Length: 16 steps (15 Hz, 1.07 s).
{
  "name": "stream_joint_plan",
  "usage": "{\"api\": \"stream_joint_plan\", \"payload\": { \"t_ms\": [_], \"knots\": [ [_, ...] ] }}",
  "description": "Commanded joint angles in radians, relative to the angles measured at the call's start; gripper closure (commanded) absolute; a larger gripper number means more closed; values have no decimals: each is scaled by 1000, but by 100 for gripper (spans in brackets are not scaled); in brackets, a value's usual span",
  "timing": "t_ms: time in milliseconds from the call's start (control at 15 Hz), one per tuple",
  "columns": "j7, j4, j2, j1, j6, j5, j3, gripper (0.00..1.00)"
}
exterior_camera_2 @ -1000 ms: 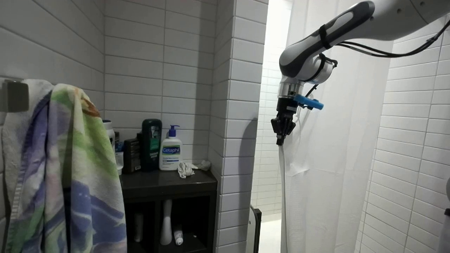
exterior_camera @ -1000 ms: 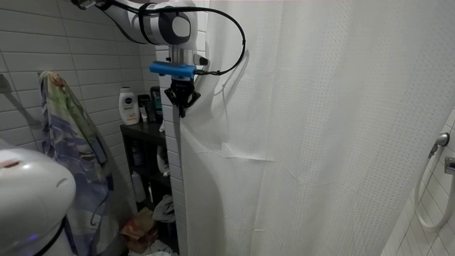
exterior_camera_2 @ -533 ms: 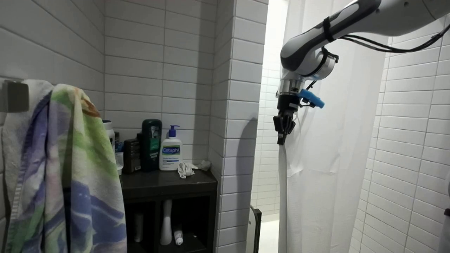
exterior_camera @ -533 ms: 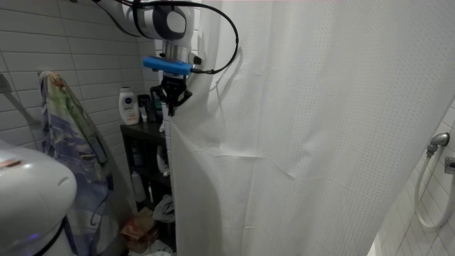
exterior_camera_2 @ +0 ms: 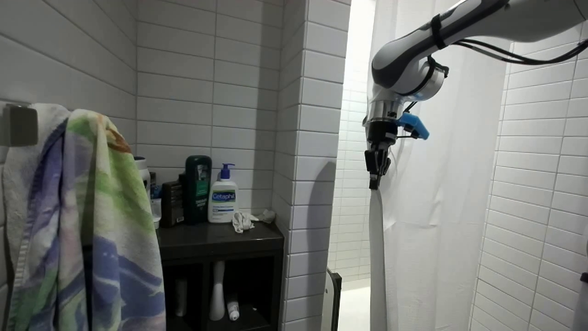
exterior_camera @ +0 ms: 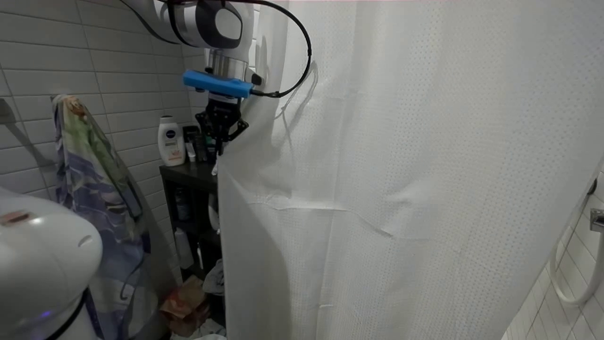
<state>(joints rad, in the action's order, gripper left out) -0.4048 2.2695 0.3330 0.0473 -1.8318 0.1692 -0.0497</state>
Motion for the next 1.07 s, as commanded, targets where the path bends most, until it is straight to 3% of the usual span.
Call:
{"api": "stream_joint_plan", "payload": {
  "t_ms": [0,133,533,733,1000],
  "knots": [
    [-17,28,19,5,21,-4,-7,71],
    [-18,36,16,2,24,-8,-10,62],
    [-3,41,6,-24,4,-27,-34,20],
    [46,58,19,-70,-96,-78,-54,2],
    [123,80,21,-147,-277,-163,-92,0]
  ]
}}
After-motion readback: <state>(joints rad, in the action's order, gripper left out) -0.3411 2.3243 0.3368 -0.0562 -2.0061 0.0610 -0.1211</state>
